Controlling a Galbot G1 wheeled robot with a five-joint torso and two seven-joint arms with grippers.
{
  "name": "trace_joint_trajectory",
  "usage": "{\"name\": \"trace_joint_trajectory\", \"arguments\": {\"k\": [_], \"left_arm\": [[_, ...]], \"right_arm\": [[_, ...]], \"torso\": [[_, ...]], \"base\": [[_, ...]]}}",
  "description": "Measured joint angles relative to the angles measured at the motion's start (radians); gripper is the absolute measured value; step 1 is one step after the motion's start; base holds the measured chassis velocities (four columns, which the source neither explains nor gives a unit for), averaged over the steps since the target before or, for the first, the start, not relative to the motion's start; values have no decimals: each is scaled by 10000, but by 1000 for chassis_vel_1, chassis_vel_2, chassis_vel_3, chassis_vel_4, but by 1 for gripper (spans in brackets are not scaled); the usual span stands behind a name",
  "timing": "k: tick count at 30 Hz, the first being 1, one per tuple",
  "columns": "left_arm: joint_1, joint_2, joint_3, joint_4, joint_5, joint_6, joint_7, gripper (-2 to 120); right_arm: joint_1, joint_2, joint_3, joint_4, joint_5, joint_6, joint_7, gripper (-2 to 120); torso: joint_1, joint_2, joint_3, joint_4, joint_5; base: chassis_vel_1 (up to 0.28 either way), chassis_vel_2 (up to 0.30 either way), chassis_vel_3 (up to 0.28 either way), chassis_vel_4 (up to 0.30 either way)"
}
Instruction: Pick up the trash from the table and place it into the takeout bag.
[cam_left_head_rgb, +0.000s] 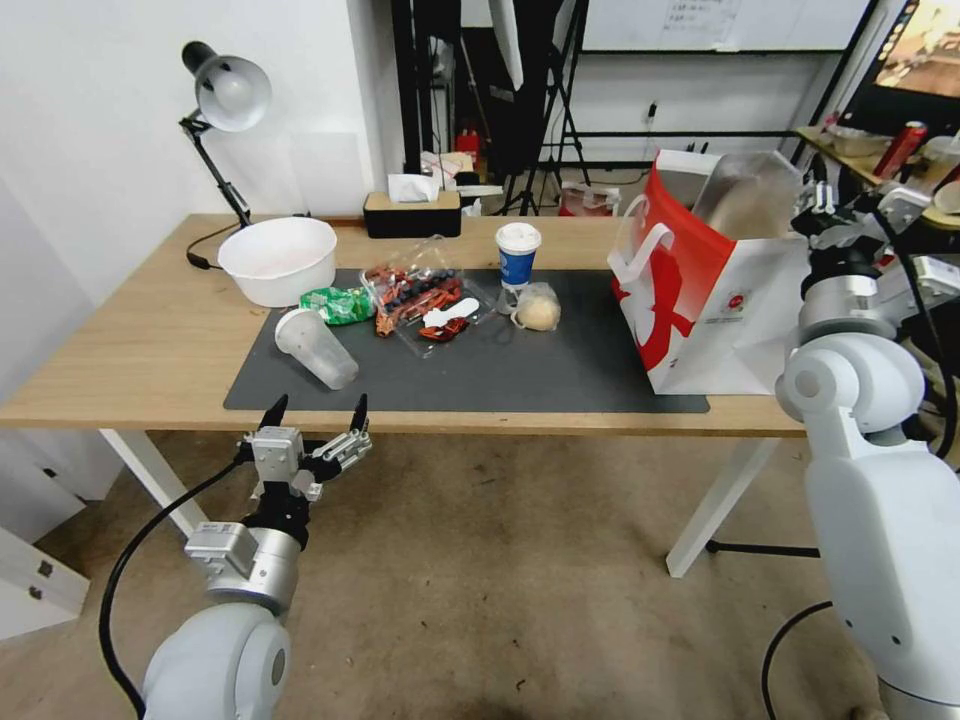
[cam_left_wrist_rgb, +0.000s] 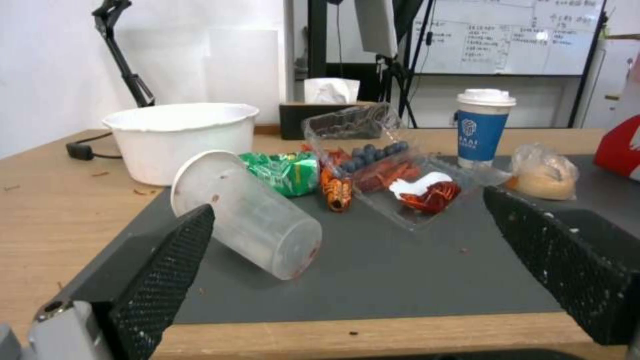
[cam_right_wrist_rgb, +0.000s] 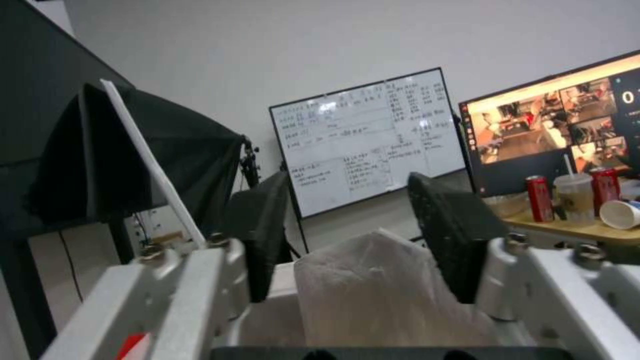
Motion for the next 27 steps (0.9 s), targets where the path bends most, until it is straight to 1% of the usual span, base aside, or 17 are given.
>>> {"name": "trace_joint_trajectory", "arguments": {"k": [2,3,4,5,6,7,8,9,12,13,16,17,20,22,24,25,27], "left_arm": [[-6,8,-1,-1,0,-2,5,100],[-6,8,-1,-1,0,-2,5,100],[-6,17,-2,0,0,-5,7,100],[-3,52,-3,0,1,-36,12,100],[-3,52,-3,0,1,-36,12,100],[-1,68,-5,12,1,-73,12,100],[2,69,-7,26,0,-102,12,100],[2,69,-7,26,0,-102,12,100],[35,92,-19,91,-8,-197,2,100],[35,92,-19,91,-8,-197,2,100],[43,99,-20,144,-18,-265,-6,100],[43,99,-20,144,-18,-265,-6,100],[58,106,-19,209,-28,-317,-9,100],[58,111,-18,221,-30,-330,-10,100],[63,117,-17,239,-35,-351,-14,100],[63,117,-17,239,-35,-351,-14,100],[70,126,-17,250,-39,-378,-18,100]], "right_arm": [[-216,-14,35,415,628,138,-210,65],[-216,-14,35,415,628,138,-210,65],[-463,-14,45,806,1236,240,-504,69],[-1325,-44,-19,1800,2157,275,-1227,83],[-1325,-44,-19,1800,2157,275,-1227,83],[-2056,-88,-256,2530,2077,159,-1567,91],[-2312,-99,-369,2752,1893,117,-1637,96],[-2312,-99,-369,2752,1893,117,-1637,96],[-3721,-162,-788,3403,312,122,-1981,100],[-3721,-162,-788,3403,312,122,-1981,100],[-4924,-161,-1112,3468,-1319,441,-1944,100],[-4924,-161,-1112,3468,-1319,441,-1944,100],[-6075,30,-1653,3488,-2609,847,-1316,100],[-6281,102,-1790,3416,-2868,999,-1162,100],[-6802,374,-2170,3052,-3628,1515,-717,100],[-6802,374,-2170,3052,-3628,1515,-717,100],[-7215,612,-2537,2732,-4152,1929,-428,100]], "torso": [[0,0,0,0,1],[0,0,0,0,1],[0,0,0,0,0],[0,0,-1,0,2],[0,0,-1,0,2],[-1,0,-2,-2,0],[-1,1,-2,-1,0],[-1,1,-2,-1,0],[-1,1,-2,-1,1],[-1,1,-2,-1,1],[-1,1,-2,-1,2],[-1,1,-2,-1,2],[-1,1,-2,-1,0],[-1,1,-2,-1,-1],[-1,0,-1,0,1],[-1,0,-1,0,1],[-1,0,0,0,2]], "base": [[0,0,0,0],[0,0,0,0],[0,0,0,0],[0,0,0,0],[0,0,0,0],[0,0,0,0],[0,0,0,0],[0,0,0,0],[0,0,0,0],[0,0,0,0],[0,0,0,0],[0,0,0,0],[0,0,0,0],[0,0,0,0],[0,0,0,0],[0,0,0,0],[0,0,0,0]]}}
